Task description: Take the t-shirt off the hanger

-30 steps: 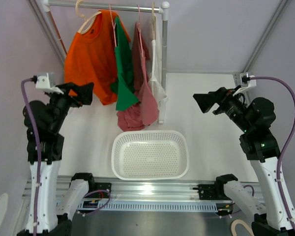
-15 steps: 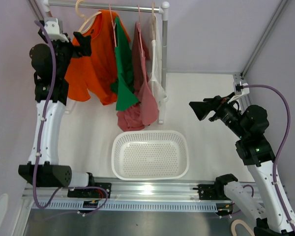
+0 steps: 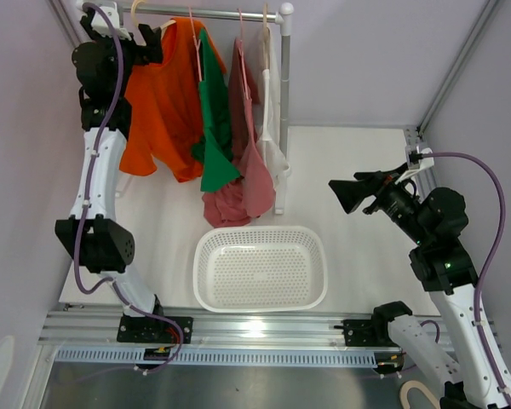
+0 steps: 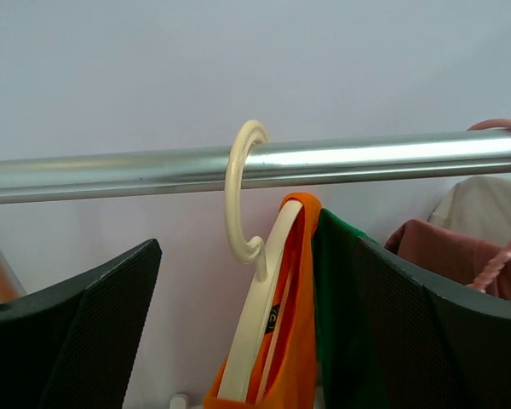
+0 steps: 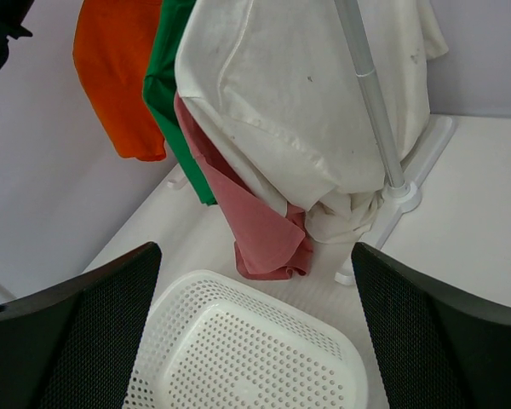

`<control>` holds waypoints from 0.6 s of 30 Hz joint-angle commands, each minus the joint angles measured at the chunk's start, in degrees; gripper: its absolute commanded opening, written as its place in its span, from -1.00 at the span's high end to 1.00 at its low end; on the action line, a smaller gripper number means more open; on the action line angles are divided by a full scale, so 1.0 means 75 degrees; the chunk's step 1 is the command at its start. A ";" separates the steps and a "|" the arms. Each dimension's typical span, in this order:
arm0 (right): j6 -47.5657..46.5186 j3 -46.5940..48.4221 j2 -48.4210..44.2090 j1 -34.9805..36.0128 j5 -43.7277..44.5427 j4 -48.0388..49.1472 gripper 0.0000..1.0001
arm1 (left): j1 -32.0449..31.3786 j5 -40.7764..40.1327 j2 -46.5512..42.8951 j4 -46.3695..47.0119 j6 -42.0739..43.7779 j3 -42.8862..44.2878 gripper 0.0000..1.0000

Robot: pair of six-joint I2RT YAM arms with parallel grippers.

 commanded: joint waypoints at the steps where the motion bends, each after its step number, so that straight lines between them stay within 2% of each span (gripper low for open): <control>1: -0.0205 0.0202 0.0100 0.0042 -0.0019 0.0170 -0.99 | 0.0120 0.0023 0.0198 0.0475 0.0171 0.0600 -0.96; 8: -0.0205 0.0132 0.0276 0.0042 -0.0078 0.0205 -0.99 | 0.0565 0.0387 0.0655 0.0920 -0.0718 0.0788 -0.90; 12: -0.0240 0.0016 0.0253 0.0042 -0.0042 0.0264 -0.99 | 0.0741 0.0375 0.0889 0.1084 -0.1117 0.0940 -0.76; 13: -0.0240 0.0004 0.0287 0.0042 -0.0031 0.0275 -0.99 | 0.0787 0.0515 0.0948 0.1119 -0.1164 0.0952 -0.64; 14: -0.0240 0.0015 0.0288 0.0053 -0.0042 0.0252 -0.99 | 0.0811 0.0609 0.0983 0.1166 -0.1211 0.0952 -0.61; 18: -0.0240 0.0015 0.0334 0.0042 -0.0066 0.0252 -0.99 | 0.0870 0.0855 0.1101 0.1330 -0.1503 0.1045 -0.60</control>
